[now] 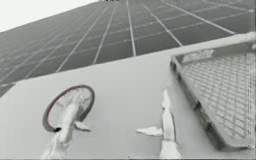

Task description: Pick up and drop off the object

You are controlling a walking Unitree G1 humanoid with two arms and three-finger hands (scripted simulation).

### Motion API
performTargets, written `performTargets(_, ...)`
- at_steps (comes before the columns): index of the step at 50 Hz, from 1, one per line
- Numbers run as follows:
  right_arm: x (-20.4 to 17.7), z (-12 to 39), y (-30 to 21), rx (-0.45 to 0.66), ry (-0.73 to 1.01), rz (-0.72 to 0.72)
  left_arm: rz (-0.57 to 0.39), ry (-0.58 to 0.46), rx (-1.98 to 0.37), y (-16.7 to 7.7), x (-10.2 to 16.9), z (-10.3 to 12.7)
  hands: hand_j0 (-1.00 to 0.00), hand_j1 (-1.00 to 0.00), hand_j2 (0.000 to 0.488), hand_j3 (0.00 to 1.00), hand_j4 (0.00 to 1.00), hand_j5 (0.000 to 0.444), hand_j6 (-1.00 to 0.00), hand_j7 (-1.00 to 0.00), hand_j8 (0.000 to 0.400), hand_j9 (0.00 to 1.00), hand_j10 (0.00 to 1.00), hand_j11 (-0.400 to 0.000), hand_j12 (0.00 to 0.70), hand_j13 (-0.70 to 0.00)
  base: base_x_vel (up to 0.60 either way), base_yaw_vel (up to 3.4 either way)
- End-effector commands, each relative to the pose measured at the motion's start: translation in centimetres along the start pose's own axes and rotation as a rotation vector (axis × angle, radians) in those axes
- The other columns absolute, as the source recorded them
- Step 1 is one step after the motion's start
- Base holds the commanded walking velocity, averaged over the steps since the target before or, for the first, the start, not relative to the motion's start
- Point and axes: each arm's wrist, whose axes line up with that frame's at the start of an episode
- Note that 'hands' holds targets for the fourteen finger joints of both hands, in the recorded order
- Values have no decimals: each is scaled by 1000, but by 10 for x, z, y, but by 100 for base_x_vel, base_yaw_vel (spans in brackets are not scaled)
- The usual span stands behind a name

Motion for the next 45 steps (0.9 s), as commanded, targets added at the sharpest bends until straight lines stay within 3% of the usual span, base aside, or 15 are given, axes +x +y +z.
performTargets(1,1,11,7,5,-8,11,-95,61,51,-35,12,-27,0,0,0,0,0,0,0,0,0,0,0,0,0,0,0,0)
performTargets(2,0,1,9,13,-19,5,-96,66,24,-41,18,-22,0,0,0,0,0,0,0,0,0,0,0,0,0,0,0,0)
performTargets(4,0,7,1,6,-12,17,-161,103,24,-26,23,-29,0,-257,128,0,0,0,0,-257,103,0,0,0,180,0,0,0)
performTargets(5,-7,6,2,9,-14,29,-131,96,16,-40,22,-37,0,-283,142,0,0,0,0,-283,113,0,0,0,198,0,0,0)
performTargets(6,-6,4,1,8,5,20,-99,98,-56,-46,29,-34,-78,-1000,461,0,0,0,-78,-1000,400,0,0,0,700,0,0,0)
performTargets(7,-9,-1,-6,13,-20,30,-153,127,-99,-43,28,-36,-1000,-1000,0,0,0,0,-1000,-1000,400,0,0,0,700,0,0,0)
performTargets(9,-6,9,-2,19,-14,24,-105,83,-97,-56,20,-43,-1000,-1000,0,0,0,0,-1000,-1000,400,0,0,0,700,0,0,0)
performTargets(11,-6,5,-4,22,-8,26,-156,109,-106,-28,20,-32,-1000,-1000,0,0,0,0,-1000,-1000,400,0,0,0,700,0,0,0)
performTargets(15,-10,8,-4,35,-25,47,1,100,-165,-19,-1,-10,-1000,-1000,0,0,0,0,-1000,-1000,400,0,0,0,700,0,0,0)
performTargets(19,-5,11,4,19,-23,34,15,-54,-547,16,-17,-2,-1000,-1000,0,0,0,0,-1000,-1000,400,0,0,0,700,0,0,0)
performTargets(29,0,-4,29,-27,-60,126,-453,-379,-1645,106,-42,58,-1000,-1000,0,0,0,0,-1000,-1000,400,0,0,0,700,0,0,0)
performTargets(35,2,-6,64,-10,-125,250,-607,-270,-1475,148,-58,91,-1000,-1000,0,0,0,0,-1000,-1000,400,0,0,0,700,0,0,0)
performTargets(36,-48,13,183,522,1,-140,-403,-330,-2110,45,-72,28,-1000,-1000,0,0,0,0,-1000,-1000,400,0,0,0,700,0,0,0)
performTargets(40,-19,-20,193,311,-153,-66,-436,-334,-2113,46,-80,49,-1000,-1000,0,0,0,0,-1000,-1000,400,0,0,0,700,0,0,0)
performTargets(45,11,12,187,32,-396,-174,-482,-346,-2114,43,-78,57,-1000,-1000,0,0,0,0,-1000,-1000,400,0,0,0,700,0,0,0)
